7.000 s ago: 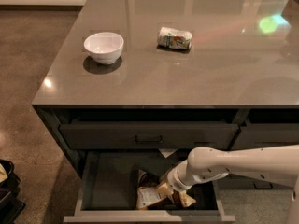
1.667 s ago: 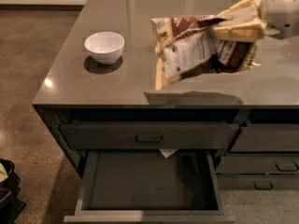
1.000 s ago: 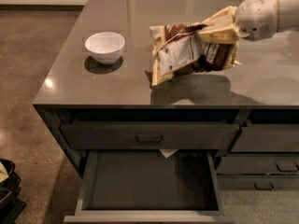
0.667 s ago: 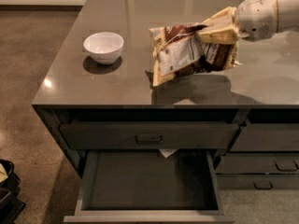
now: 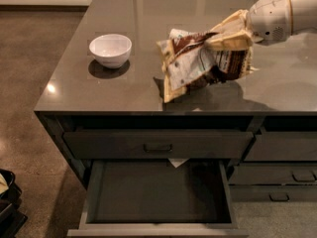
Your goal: Pick brown chip bag from middle drawer and place on counter
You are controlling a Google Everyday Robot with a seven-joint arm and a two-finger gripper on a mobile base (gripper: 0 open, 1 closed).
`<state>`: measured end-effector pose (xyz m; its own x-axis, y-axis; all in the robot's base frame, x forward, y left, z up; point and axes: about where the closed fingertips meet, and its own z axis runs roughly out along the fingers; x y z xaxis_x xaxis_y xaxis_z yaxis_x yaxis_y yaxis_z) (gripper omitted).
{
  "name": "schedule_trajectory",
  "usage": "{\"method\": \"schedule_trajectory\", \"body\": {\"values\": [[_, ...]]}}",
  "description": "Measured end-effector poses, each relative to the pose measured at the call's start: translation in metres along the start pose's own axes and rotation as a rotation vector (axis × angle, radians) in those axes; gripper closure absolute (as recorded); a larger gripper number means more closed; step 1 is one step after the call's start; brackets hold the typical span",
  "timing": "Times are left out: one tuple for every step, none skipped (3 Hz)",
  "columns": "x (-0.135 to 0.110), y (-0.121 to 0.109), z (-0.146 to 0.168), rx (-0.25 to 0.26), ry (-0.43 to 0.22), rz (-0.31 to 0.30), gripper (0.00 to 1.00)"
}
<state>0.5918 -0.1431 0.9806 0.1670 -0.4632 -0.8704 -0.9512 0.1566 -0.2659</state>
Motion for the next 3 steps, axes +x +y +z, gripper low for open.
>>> {"method": "schedule_trajectory", "body": {"values": [[0.0000,0.0000,0.0000,0.000,0.000,0.000,0.11],[0.0000,0.0000,0.0000,0.000,0.000,0.000,0.00],[0.0000,0.0000,0.0001,0.000,0.000,0.000,0.00]]}}
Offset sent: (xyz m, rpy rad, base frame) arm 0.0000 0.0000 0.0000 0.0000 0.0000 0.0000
